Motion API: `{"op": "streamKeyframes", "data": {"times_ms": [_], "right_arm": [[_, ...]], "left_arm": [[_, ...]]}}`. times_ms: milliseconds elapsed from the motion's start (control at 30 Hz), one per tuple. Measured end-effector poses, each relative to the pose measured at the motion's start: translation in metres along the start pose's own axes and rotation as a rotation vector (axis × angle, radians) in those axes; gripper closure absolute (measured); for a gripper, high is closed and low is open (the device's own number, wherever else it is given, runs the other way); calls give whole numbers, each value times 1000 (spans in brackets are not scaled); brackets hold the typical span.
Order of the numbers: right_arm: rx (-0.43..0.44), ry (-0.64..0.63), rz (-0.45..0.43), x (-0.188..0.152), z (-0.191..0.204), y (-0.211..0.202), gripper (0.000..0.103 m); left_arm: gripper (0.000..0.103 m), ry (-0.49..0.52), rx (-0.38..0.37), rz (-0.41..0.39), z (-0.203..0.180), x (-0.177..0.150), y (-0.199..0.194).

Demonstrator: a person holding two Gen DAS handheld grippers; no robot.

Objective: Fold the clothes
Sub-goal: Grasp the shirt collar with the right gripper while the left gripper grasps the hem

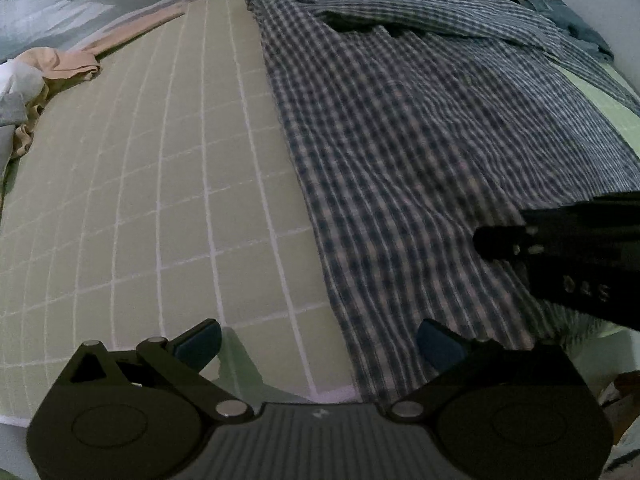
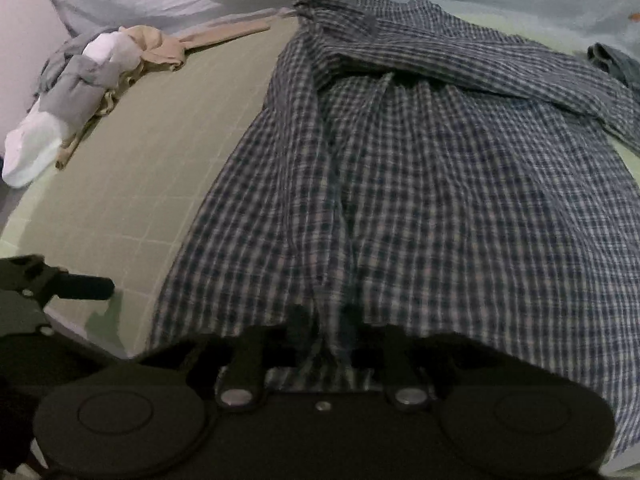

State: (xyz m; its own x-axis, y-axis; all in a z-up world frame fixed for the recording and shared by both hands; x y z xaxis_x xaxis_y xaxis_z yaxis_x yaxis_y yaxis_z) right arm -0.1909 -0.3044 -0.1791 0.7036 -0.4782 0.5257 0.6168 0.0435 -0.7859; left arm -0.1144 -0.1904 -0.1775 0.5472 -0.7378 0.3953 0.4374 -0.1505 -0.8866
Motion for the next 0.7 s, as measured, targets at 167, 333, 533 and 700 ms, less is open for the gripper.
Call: {"op": "streamKeyframes", "data": {"times_ms": [167,333,533,700], "right_arm": [[-59,53,-69,31,-28,-14,41],[-131,161,-170,64,-80,-29,28],[-227,283,-279,103,-155,-40,20],[-323,372,-343,135,-231,-40,18]], "left_arm": [[0,-120,1,-35,25,38,-1],[0,-260,25,-93,57,95,5],[0,-316,54,-159,71,184,24],[0,-372,64,-171,82,265,58]]}}
Point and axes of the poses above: each gripper's, at about its wrist camera, not at the fingertips, and y roughly the way its jaws point, z to its left, x to its top, the point moved 2 cm from there along y, roughly the way its jaws point, and after that the axes turned 13 degrees about x, right-handed, at the moved point
